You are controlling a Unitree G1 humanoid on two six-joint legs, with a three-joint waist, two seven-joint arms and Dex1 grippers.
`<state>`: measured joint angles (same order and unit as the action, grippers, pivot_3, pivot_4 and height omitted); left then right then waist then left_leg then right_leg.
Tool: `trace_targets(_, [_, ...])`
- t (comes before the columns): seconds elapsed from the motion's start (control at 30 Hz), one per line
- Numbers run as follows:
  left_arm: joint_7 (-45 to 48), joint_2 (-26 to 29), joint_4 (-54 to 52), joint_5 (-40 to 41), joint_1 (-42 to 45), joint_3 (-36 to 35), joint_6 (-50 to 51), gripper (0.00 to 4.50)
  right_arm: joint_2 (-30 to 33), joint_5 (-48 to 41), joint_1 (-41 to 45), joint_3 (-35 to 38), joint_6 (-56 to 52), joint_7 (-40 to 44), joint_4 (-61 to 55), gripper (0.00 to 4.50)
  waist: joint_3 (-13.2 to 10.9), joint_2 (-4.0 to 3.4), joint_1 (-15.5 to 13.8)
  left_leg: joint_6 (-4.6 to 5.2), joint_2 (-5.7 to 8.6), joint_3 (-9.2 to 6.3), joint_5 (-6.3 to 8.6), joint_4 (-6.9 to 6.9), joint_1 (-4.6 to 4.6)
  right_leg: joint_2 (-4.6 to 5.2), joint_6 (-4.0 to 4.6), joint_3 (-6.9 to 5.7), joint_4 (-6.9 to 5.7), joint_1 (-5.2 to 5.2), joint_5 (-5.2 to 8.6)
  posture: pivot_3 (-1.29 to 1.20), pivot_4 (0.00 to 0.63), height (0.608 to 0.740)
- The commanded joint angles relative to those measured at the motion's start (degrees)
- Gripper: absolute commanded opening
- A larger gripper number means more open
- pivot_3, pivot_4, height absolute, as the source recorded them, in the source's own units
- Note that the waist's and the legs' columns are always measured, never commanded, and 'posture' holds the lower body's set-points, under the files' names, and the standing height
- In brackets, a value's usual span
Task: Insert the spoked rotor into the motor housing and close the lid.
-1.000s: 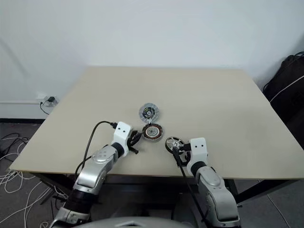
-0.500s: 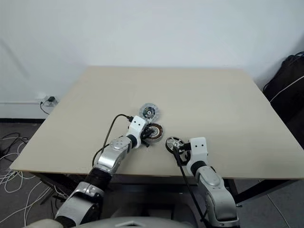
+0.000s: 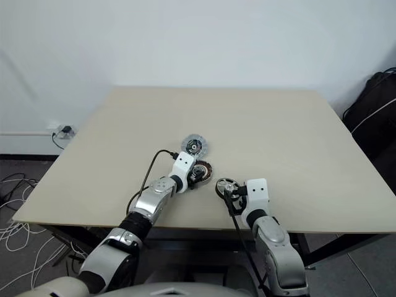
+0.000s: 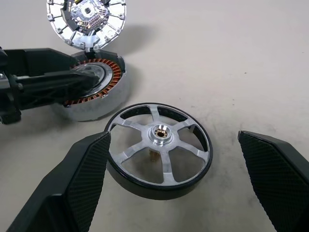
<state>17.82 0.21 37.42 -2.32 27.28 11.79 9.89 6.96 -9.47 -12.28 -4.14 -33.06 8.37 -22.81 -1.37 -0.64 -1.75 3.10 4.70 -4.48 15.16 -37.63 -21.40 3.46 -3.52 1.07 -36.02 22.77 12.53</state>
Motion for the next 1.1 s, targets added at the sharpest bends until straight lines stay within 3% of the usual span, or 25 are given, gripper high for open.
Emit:
trace_targets(0.03, [0.37, -0.03, -5.35, 0.7, -0.4, -0.99, -1.81, 3.0, 0.01, -0.04, 0.8, 0.26, 0.97, 0.16, -0.88, 4.5, 0.0, 0.0, 0.02, 0.0, 0.0, 0.0, 0.0, 0.0, 0.0, 0.0, 0.02, 0.0, 0.0, 0.01, -0.02, 0.0, 0.0, 0.74])
trace_targets(0.13, [0.72, 0.28, -10.28, 1.81, -2.55, -1.75, -1.47, 2.32, 0.21, -0.03, 1.29, 0.11, 0.61, 0.35, -0.87, 4.5, 0.0, -0.01, 0.08, -0.03, 0.0, 0.0, 0.01, 0.0, -0.02, 0.02, 0.09, 0.01, 0.0, 0.02, -0.06, 0.0, 0.0, 0.74])
trace_targets(0.37, [-0.12, 2.63, -20.55, 1.86, -9.19, -3.02, 0.75, 0.01, 0.76, -0.29, 2.87, -0.86, -0.27, 1.35, -1.56, 4.5, 0.03, -0.04, 0.17, -0.15, 0.0, 0.0, 0.08, -0.02, -0.02, 0.01, 0.12, 0.02, -0.02, 0.02, -0.07, 0.0, 0.0, 0.74])
trace_targets(0.5, [-0.41, 4.1, -26.05, 2.34, -13.9, -4.04, 1.48, 0.0, 1.17, -0.17, 4.73, -1.93, -2.14, 1.9, -1.37, 3.62, 0.04, -0.06, 0.18, -0.15, -0.01, 0.0, 0.08, -0.02, -0.02, 0.0, 0.14, 0.02, -0.03, 0.03, -0.08, 0.0, 0.0, 0.74])
trace_targets(0.87, [-2.74, 7.22, -35.46, -0.47, -28.68, -3.59, -4.9, 0.0, -0.94, 4.63, 18.56, -7.45, -7.12, 0.05, 10.64, 0.02, 0.08, -0.08, 0.1, -0.2, 0.0, 0.0, 0.08, -0.05, 0.01, 0.01, 0.23, 0.01, -0.04, 0.01, -0.13, 0.0, 0.0, 0.74])
trace_targets(1.1, [2.25, 8.9, -37.65, 0.03, -34.58, 0.2, -6.71, 0.0, -2.59, 7.17, 26.36, -10.09, -7.93, 0.63, 19.74, 0.02, 0.14, -0.16, 0.48, -0.22, 0.0, 0.0, 0.08, -0.02, 0.01, 0.0, 0.32, 0.02, -0.07, 0.04, -0.15, 0.0, 0.0, 0.74])
